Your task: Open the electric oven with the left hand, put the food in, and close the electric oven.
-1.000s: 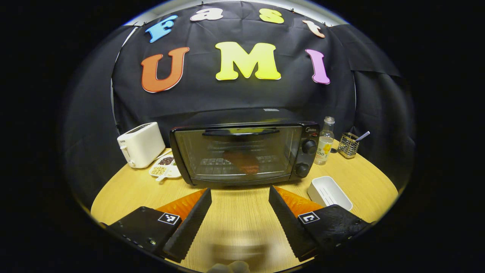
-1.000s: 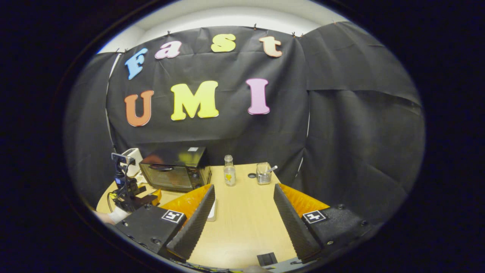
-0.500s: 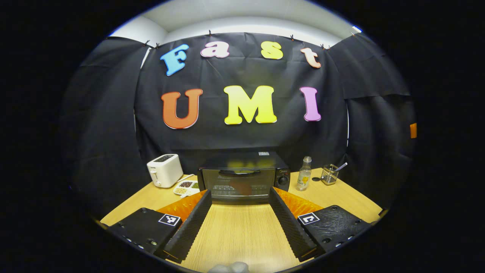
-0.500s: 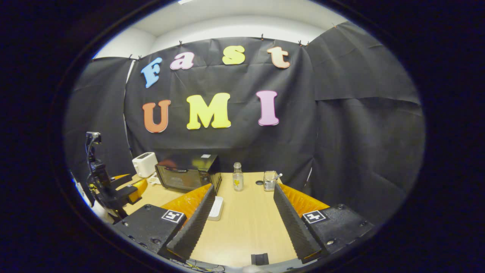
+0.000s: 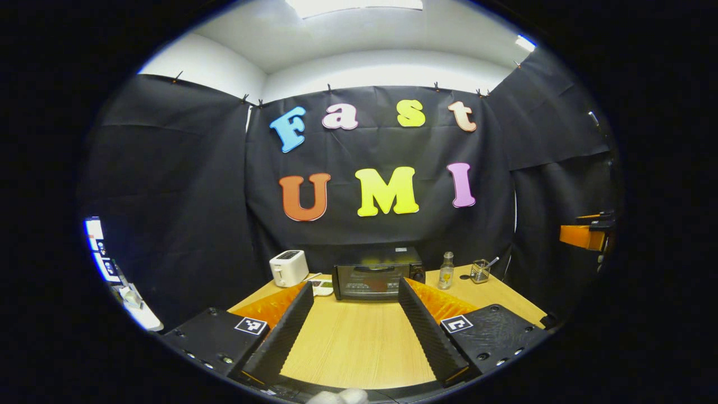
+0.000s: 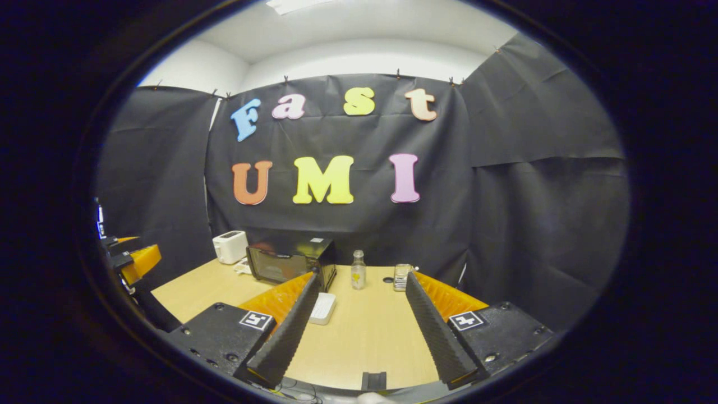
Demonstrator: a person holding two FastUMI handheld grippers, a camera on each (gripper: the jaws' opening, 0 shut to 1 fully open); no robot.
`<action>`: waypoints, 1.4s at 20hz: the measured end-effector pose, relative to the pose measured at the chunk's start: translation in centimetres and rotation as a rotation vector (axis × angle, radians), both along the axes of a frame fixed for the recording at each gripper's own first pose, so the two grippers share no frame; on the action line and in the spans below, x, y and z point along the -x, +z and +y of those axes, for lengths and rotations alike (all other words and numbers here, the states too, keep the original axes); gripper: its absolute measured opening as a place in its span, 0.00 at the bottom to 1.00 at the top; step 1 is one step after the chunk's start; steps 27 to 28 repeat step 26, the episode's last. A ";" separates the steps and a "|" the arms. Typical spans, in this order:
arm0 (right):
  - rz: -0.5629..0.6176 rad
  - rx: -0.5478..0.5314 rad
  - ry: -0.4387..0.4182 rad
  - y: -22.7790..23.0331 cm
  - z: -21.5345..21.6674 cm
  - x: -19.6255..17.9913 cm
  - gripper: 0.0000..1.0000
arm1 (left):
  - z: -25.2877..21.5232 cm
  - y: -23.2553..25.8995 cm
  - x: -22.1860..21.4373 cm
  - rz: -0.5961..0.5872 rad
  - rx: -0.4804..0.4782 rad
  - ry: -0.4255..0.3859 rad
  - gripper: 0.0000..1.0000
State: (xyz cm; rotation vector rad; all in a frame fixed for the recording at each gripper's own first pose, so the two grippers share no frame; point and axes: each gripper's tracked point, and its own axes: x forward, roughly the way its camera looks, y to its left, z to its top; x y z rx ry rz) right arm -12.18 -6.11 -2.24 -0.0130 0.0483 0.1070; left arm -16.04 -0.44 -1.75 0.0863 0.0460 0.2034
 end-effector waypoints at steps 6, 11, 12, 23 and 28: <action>-0.018 -0.006 -0.030 1.1 1.3 2.3 0.99 | 1.6 2.3 2.5 -0.004 -0.010 0.003 0.96; -0.031 -0.031 -0.066 1.9 2.6 3.6 0.97 | 1.7 4.1 1.8 -0.044 0.019 -0.055 0.96; -0.036 -0.029 -0.073 2.2 2.8 3.8 0.97 | 1.7 4.2 1.6 -0.044 0.022 -0.064 0.96; -0.057 -0.035 -0.130 3.6 4.2 4.5 0.97 | 4.0 4.9 0.5 -0.061 0.006 -0.113 0.96; -0.061 -0.027 -0.136 4.0 4.3 4.5 0.97 | 4.0 5.3 0.1 -0.063 0.008 -0.126 0.96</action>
